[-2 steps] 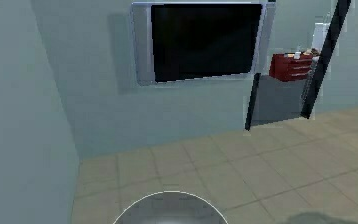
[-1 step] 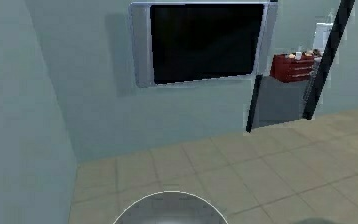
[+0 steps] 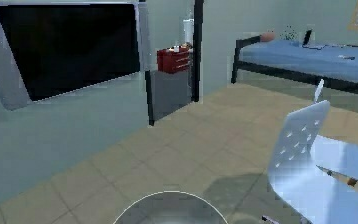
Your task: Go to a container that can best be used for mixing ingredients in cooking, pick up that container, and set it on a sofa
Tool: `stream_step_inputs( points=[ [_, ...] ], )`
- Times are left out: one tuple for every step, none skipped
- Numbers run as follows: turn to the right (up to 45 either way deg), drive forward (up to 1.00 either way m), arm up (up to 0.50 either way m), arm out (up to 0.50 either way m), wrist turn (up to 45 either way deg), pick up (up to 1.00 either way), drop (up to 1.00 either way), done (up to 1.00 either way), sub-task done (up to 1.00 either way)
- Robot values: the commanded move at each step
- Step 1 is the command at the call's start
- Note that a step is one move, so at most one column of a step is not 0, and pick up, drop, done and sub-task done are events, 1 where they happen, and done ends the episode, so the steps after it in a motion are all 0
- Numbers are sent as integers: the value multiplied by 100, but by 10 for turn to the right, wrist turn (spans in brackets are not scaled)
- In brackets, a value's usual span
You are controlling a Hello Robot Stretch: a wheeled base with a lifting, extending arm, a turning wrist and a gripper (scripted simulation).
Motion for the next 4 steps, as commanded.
stream_step_inputs(
  points=[
    [0, 100, 0, 0, 0, 0, 0, 0, 0],
    [150, 0, 0, 0, 0, 0, 0, 0, 0],
    [0, 5, 0, 0, 0, 0, 0, 0, 0],
    [0, 75, 0, 0, 0, 0, 0, 0, 0]
  ],
)
